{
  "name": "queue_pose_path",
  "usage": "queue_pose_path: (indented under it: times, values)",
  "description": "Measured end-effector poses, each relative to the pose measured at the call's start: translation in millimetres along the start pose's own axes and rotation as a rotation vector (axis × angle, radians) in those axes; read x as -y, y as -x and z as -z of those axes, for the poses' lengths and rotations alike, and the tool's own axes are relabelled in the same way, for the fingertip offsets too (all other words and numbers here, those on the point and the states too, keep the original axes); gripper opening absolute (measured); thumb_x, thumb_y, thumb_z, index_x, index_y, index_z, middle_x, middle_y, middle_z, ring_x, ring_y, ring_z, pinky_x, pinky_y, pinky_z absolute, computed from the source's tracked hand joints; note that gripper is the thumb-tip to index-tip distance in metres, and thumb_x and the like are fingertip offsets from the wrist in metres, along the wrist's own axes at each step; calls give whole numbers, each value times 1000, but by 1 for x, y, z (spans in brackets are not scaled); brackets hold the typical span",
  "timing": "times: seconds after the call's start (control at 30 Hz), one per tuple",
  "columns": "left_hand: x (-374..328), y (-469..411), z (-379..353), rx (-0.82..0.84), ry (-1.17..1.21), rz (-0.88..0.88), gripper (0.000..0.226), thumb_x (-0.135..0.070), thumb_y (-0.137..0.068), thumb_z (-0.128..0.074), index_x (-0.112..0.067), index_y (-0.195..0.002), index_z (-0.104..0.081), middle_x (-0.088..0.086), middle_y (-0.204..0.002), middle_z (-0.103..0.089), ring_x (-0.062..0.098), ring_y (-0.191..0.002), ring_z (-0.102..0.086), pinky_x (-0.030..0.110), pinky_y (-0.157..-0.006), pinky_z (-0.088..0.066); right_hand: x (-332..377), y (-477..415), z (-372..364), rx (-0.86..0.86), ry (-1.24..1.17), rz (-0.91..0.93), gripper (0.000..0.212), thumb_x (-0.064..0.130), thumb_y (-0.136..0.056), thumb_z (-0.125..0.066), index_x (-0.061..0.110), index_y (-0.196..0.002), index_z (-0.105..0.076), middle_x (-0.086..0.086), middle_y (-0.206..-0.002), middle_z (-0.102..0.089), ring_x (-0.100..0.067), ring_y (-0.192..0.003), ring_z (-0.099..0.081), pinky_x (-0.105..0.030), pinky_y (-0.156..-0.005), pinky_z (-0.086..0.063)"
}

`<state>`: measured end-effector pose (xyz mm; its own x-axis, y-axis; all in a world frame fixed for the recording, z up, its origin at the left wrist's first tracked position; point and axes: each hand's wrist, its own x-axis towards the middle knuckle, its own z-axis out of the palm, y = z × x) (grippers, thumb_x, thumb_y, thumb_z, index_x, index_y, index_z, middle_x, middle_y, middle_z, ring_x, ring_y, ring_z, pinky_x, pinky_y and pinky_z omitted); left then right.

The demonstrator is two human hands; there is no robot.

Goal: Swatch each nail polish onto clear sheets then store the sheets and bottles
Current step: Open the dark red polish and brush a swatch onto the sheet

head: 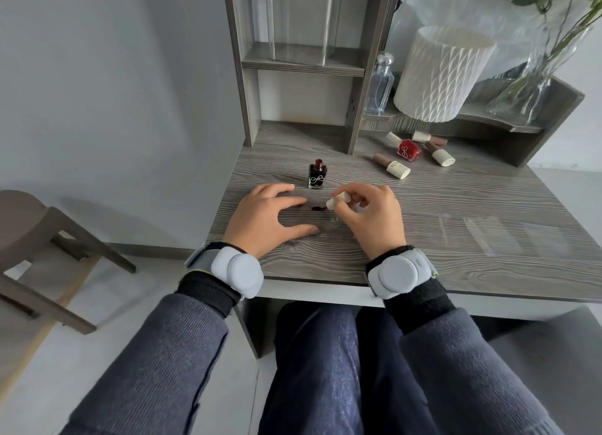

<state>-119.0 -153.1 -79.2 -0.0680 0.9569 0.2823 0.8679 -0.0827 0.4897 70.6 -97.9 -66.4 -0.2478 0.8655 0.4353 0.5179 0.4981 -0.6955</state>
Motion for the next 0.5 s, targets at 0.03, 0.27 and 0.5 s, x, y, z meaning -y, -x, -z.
queue_pose_path:
  times: [0.03, 0.27, 0.5]
  values:
    - [0, 0, 0, -4, 0, -2, 71, -76, -63, -57, -33, -120, -64, -13, -137, -48, 11, -130, -36, 37, -110, -30, 0, 0, 0, -13, -3, -7, 23, 45, -76, -48, 33, -78, -68, 12, -70, -67, -22, -84, -56, -39, -79, -47]
    - [0, 0, 0, 0, -1, 1, 70, -75, -64, -57, -34, -120, -64, -13, -137, -48, 11, -129, -36, 35, -110, -30, -1, 1, 2, -89, 17, -33, 11, 28, -82, -58, 28, -78, -69, 11, -70, -66, -23, -84, -55, -30, -75, -40]
    - [2, 0, -1, -9, 3, -5, 70, -76, -62, -58, -34, -119, -64, -12, -136, -50, 12, -128, -38, 35, -109, -31, 8, 2, 5, 8, -39, 21, 11, 33, -85, -64, 27, -88, -72, 22, -71, -59, -13, -86, -49, -7, -73, -32]
